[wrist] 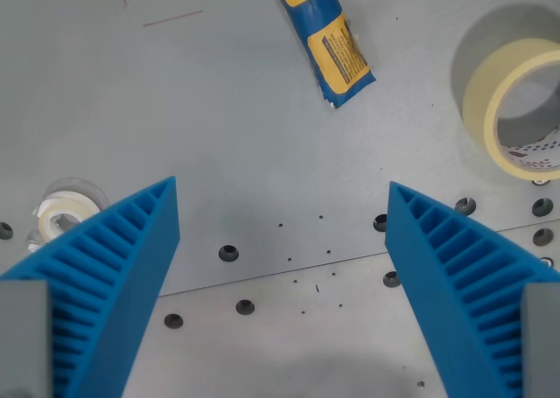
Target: Move above the blue bag
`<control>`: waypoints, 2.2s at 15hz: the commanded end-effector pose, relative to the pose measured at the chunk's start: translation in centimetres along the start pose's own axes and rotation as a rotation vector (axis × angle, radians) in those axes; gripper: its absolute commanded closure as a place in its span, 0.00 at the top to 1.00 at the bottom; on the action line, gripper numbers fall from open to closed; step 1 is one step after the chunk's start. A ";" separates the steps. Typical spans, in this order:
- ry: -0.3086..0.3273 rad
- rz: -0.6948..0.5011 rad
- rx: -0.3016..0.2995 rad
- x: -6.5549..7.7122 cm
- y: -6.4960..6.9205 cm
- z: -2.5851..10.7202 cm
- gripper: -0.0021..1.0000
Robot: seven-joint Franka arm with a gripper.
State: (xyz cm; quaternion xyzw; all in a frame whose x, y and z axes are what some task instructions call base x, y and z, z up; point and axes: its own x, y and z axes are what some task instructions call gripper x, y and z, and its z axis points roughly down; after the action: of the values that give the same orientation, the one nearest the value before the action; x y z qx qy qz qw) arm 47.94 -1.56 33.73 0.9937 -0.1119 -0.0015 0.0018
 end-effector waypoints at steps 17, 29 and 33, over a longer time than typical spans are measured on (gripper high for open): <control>0.014 -0.041 0.006 0.0 -0.2 0.3 1.00; 0.044 -0.124 0.019 0.1 -0.9 2.1 1.00; 0.060 -0.158 0.026 0.0 -1.2 3.0 1.00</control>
State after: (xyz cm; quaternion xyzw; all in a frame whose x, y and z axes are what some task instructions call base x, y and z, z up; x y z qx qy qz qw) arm 48.63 -0.57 31.09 0.9973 -0.0720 -0.0109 0.0031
